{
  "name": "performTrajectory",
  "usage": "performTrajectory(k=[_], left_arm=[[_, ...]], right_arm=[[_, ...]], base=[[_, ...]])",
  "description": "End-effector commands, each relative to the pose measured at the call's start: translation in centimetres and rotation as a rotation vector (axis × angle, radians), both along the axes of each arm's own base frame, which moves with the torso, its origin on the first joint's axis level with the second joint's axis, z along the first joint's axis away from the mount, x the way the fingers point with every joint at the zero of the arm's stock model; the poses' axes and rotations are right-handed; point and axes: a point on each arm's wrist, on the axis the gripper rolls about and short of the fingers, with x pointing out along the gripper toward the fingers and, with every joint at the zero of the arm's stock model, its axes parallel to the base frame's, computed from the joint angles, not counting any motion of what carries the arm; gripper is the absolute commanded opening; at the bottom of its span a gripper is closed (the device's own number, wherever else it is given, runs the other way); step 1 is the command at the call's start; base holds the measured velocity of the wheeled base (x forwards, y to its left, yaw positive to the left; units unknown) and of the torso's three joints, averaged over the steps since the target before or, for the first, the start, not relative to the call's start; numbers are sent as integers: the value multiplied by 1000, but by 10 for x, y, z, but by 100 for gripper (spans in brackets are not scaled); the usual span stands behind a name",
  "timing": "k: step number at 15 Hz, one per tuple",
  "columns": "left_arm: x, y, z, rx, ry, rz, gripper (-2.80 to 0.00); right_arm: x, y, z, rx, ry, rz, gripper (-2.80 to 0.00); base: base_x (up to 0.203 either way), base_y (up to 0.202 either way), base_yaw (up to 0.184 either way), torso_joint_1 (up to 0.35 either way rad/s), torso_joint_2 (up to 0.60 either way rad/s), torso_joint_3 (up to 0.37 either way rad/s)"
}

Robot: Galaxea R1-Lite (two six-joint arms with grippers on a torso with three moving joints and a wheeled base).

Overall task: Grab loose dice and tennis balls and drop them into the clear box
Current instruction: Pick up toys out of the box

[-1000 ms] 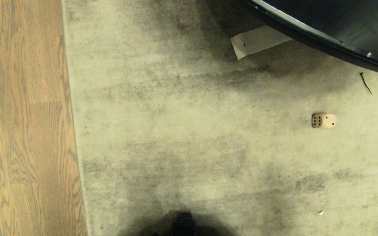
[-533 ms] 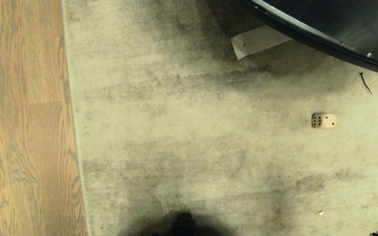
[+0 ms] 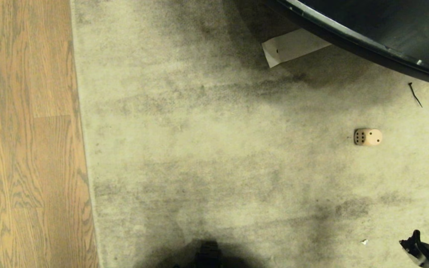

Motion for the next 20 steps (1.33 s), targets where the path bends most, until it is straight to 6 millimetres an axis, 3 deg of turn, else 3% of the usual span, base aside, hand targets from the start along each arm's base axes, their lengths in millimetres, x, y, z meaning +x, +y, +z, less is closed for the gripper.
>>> performTrajectory(k=[1,3,7,15,20], left_arm=[[0,0,-1,0,2,0,-280],[0,0,-1,0,2,0,-280],[0,0,-1,0,2,0,-280],[0,0,-1,0,2,0,-280],[0,0,-1,0,2,0,-280]], right_arm=[[20,-6,-10,-9,29,-8,-280],[33,-11,-11,-23,27,-20,-280],[61,-32,0,-103,-173,-81,-280],[87,-53,27,-258,-455,-51,-280],[111,-63,25,-328,-480,11,-280]], base=[[0,0,0,0,0,0],[0,0,0,0,0,0],[0,0,0,0,0,0],[0,0,0,0,0,0],[0,0,0,0,0,0]])
